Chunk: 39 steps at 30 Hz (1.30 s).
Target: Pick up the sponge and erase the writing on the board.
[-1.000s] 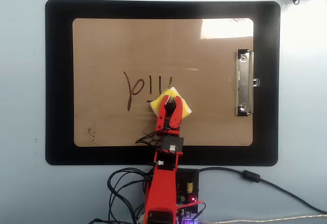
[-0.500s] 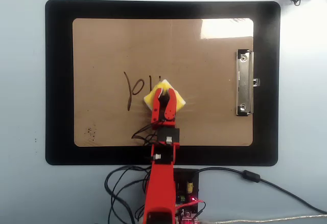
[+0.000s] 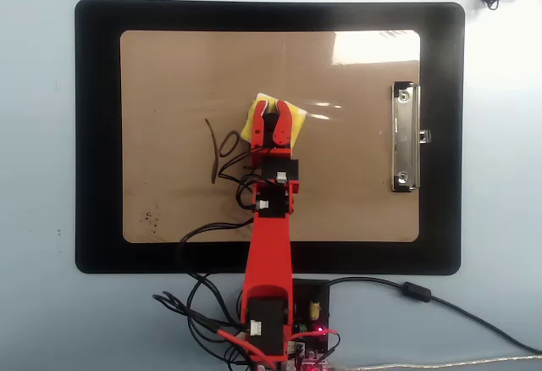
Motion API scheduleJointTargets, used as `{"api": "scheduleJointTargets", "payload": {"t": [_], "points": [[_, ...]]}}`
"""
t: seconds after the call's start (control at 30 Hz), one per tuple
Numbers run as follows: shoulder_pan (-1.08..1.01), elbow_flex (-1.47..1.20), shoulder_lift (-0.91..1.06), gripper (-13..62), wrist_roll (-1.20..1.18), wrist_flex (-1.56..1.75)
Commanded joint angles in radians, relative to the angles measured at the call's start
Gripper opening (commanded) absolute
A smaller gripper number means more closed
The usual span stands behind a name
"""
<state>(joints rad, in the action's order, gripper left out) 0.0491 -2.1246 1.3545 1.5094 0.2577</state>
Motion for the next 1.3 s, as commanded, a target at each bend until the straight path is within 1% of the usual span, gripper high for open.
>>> {"api": "scheduleJointTargets", "payload": {"t": [0.0, 0.07, 0.13, 0.2, 0.27, 0.3, 0.37, 0.5, 0.57, 0.6, 0.63, 0.67, 0.73, 0.77, 0.83, 0.9, 0.93, 1.0, 1.07, 1.1, 1.2, 1.23, 1.27], "points": [[0.009, -0.094, 0.048, -7.9, 0.015, 0.035], [0.009, -0.281, 0.195, -7.9, 0.015, 0.078], [0.009, -0.528, 0.394, -7.9, 0.015, 0.14], [0.014, -0.649, 0.525, -7.9, 0.017, 0.167], [0.021, -0.666, 0.555, -7.9, 0.015, 0.172], [0.034, -0.663, 0.543, -7.9, 0.015, 0.173], [0.083, -0.557, 0.463, -7.9, 0.014, 0.172], [0.12, -0.144, 0.025, -7.9, 0.028, 0.178], [0.129, 0.005, -0.12, -7.9, 0.054, 0.176], [0.133, 0.032, -0.129, -7.9, 0.06, 0.176], [0.135, -0.002, -0.107, -7.9, 0.064, 0.175], [0.137, -0.086, -0.043, -7.9, 0.066, 0.178], [0.14, -0.272, 0.138, -7.9, 0.066, 0.173], [0.149, -0.393, 0.264, -7.9, 0.064, 0.172], [0.175, -0.552, 0.426, -7.9, 0.066, 0.167], [0.192, -0.626, 0.52, -7.9, 0.066, 0.167], [0.195, -0.626, 0.52, -7.9, 0.066, 0.167], [0.209, -0.604, 0.448, -7.9, 0.067, 0.178], [0.212, -0.459, 0.288, -7.9, 0.067, 0.178], [0.212, -0.354, 0.17, -7.9, 0.067, 0.183], [0.212, -0.075, -0.091, -7.9, 0.067, 0.202], [0.212, -0.018, -0.147, -7.9, 0.067, 0.201], [0.212, -0.006, -0.156, -7.9, 0.067, 0.202]]}}
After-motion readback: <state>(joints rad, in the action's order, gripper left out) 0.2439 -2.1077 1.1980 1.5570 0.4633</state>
